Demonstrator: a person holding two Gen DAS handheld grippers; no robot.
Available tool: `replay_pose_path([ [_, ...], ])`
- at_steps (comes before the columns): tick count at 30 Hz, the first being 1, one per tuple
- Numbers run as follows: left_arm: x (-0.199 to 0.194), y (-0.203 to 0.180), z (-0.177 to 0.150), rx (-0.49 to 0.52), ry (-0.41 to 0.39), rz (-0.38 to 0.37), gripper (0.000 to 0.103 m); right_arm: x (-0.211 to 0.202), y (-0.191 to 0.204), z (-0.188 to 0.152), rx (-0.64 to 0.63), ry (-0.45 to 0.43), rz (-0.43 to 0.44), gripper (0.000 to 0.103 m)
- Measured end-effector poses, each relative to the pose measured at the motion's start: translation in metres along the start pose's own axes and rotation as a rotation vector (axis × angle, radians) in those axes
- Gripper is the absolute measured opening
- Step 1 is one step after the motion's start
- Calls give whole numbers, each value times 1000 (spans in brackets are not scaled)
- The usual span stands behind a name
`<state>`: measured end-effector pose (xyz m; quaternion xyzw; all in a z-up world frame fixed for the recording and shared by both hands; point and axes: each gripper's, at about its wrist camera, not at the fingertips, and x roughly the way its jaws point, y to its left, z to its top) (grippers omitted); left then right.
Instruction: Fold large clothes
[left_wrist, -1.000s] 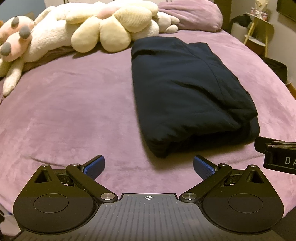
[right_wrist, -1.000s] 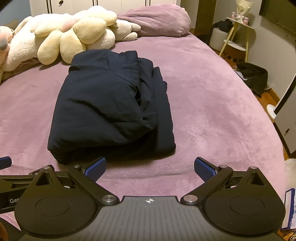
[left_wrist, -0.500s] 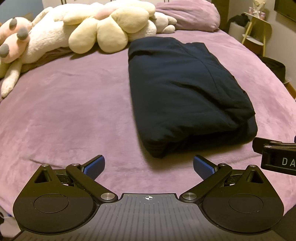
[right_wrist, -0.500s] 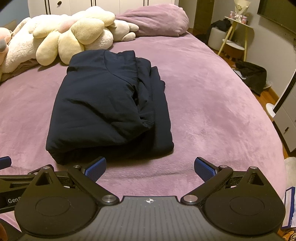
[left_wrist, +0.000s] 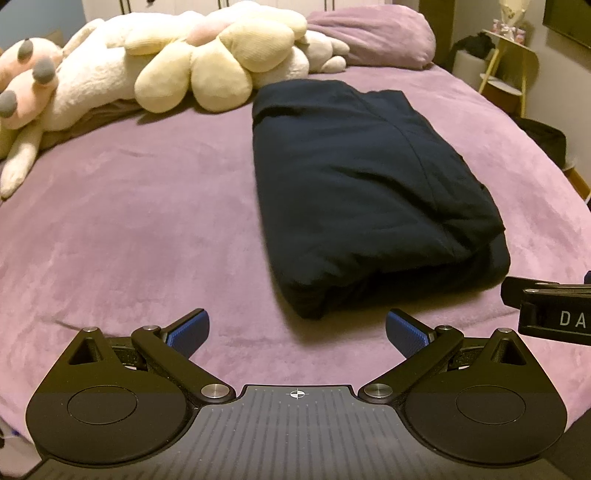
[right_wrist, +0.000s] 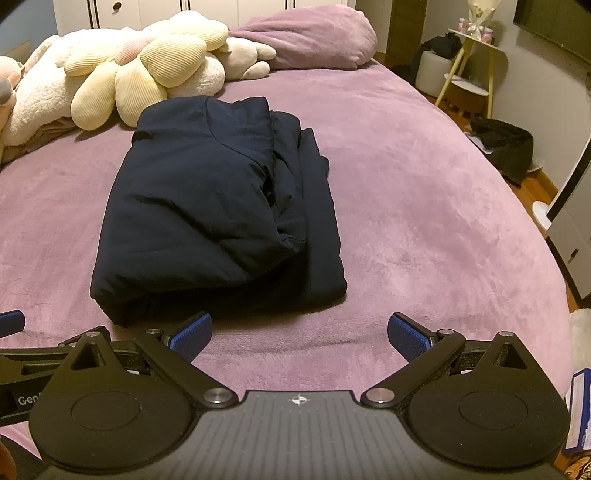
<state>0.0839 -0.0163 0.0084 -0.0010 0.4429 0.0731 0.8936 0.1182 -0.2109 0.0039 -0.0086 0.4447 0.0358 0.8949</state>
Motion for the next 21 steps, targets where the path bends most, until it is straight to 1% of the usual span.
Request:
replay_pose_path([
  [9, -3, -3, 0, 17, -8, 14, 103, 0, -1, 1, -2, 1, -10, 101],
  [21, -6, -2, 1, 14, -19, -5, 103, -4, 0, 1, -7, -12, -20, 101],
])
